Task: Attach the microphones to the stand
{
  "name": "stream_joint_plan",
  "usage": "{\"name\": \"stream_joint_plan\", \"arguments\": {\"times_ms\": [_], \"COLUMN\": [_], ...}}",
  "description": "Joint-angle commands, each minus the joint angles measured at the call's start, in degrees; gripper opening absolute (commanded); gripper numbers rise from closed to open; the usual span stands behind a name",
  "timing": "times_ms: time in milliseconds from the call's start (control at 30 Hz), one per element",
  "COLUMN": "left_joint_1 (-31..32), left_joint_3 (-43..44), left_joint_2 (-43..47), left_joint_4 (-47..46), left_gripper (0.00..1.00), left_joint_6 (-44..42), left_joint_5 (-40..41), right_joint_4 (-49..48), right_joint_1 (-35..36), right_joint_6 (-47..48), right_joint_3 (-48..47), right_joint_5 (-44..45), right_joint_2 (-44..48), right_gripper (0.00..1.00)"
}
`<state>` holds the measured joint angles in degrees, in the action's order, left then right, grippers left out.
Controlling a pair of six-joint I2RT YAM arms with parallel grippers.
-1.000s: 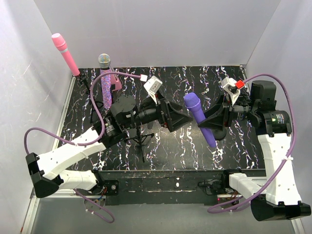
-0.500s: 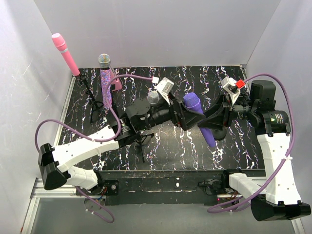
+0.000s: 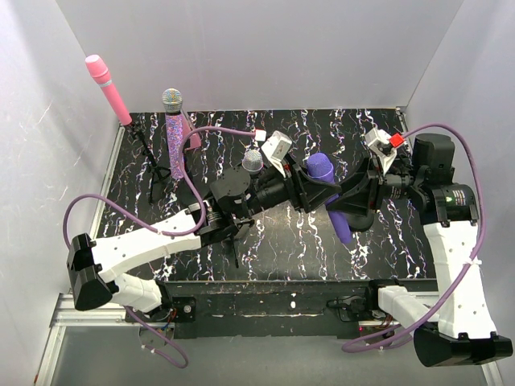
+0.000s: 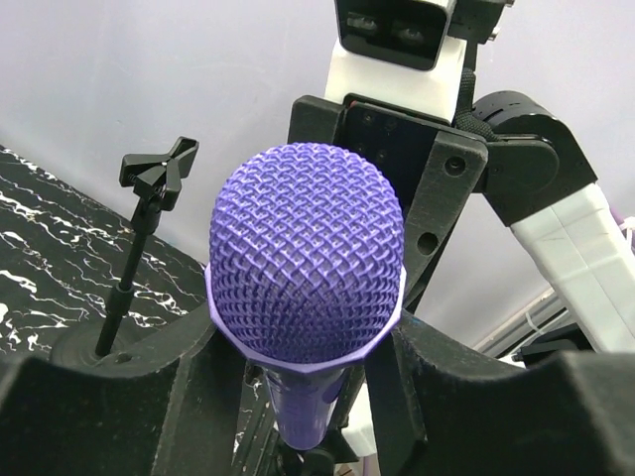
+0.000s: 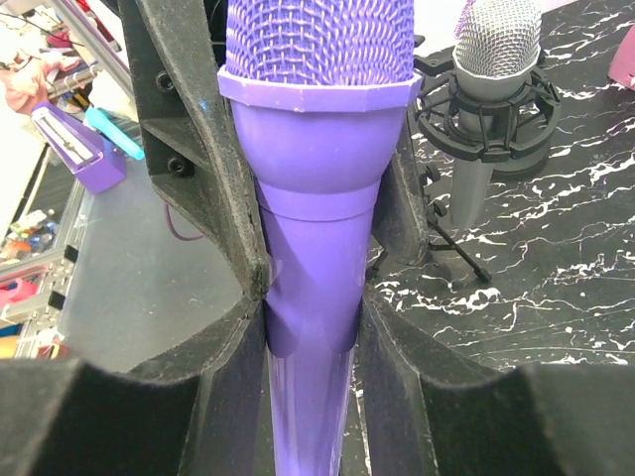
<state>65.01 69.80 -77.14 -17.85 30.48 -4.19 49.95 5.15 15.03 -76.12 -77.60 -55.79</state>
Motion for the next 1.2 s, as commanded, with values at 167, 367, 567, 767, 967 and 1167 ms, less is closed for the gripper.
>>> {"name": "stream_joint_plan", "arguments": {"times_ms": [167, 367, 567, 767, 967, 1167], "left_joint_1": [0.2, 0.2, 0.2, 0.2, 0.2, 0.2], "left_joint_3": [0.6, 3.24, 1.66, -2.56, -5.55, -7.31], "left_joint_2": [5.06, 10.34, 15.08, 20.18, 23.09, 25.46], "left_joint_4": [1.49, 14.57, 24.25, 26.11, 26.11, 26.11], "left_gripper": [0.0, 0.0, 0.0, 0.0, 0.0, 0.0], "left_joint_6": [-4.55, -7.27, -10.35, -11.06, -10.53, -10.62], "left_joint_5": [-1.53, -6.09, -12.07, -14.88, -15.77, -14.98], "right_joint_4": [3.99, 12.44, 9.91, 4.64, 2.78, 0.85], "right_joint_1": [-0.23, -4.61, -14.53, -22.27, -24.39, -24.92], "right_joint_6": [2.88, 9.58, 2.06, -12.54, -25.99, -38.03], "right_joint_3": [-1.13, -4.92, -3.87, 0.52, -0.52, -2.37], "right_joint_5": [6.48, 22.13, 31.26, 36.81, 48.94, 52.98], "right_joint_2": [2.35, 6.03, 9.99, 9.82, 7.98, 4.73], "right_gripper": [0.77, 0.87, 0.89, 0.88, 0.88, 0.88]}}
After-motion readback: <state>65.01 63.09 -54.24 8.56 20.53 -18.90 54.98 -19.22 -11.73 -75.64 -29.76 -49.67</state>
